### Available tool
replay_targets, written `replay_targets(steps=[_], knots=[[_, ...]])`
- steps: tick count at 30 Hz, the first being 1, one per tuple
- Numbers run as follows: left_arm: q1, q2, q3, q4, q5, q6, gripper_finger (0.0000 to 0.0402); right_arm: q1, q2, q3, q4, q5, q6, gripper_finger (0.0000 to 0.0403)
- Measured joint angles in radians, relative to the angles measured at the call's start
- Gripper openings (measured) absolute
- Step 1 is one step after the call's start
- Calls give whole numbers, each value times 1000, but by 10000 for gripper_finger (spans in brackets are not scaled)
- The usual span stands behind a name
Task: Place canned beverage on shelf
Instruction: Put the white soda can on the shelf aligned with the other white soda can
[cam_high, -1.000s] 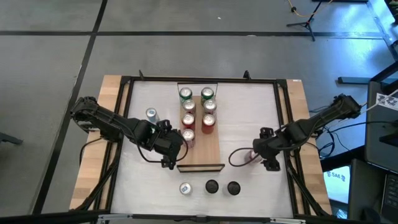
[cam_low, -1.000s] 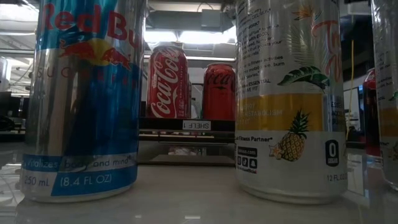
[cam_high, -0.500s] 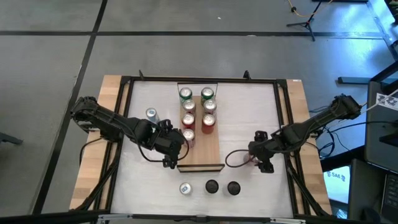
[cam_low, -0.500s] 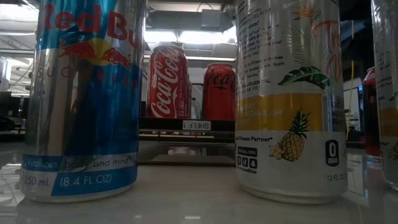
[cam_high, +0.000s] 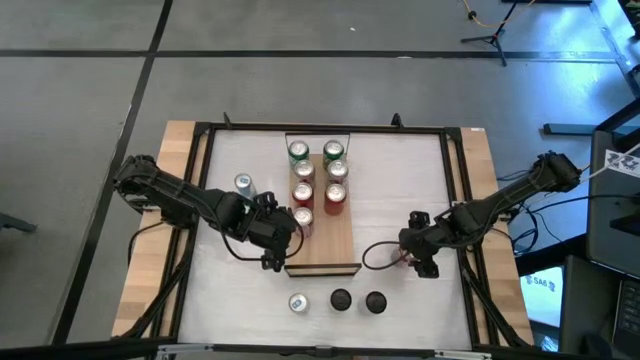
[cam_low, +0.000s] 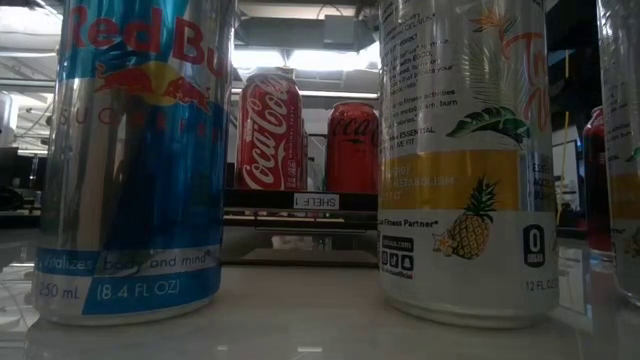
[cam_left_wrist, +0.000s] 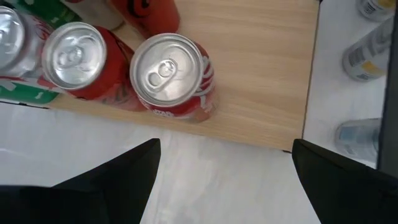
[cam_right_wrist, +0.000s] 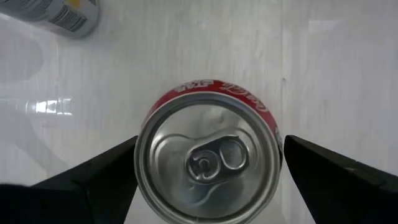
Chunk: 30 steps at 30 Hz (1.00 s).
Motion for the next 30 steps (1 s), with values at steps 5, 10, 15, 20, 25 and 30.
replay_targets(steps=[5, 10, 15, 20, 25, 30], knots=[[0, 0, 0, 0, -41, 0, 352, 0, 0, 0, 0, 1, 0, 374], [0, 0, 0, 0, -57, 0, 352, 0, 0, 0, 13, 2, 27, 327], [0, 0, 0, 0, -58, 0, 352, 0, 1, 0, 49, 3, 28, 289], [0, 0, 0, 0, -59, 0, 352, -8, 1, 21, 48, 2, 30, 289], [0, 0, 0, 0, -59, 0, 352, -73, 1, 91, 37, -1, 11, 305], [0, 0, 0, 0, -58, 0, 352, -174, 1, 173, 13, -2, -53, 298]])
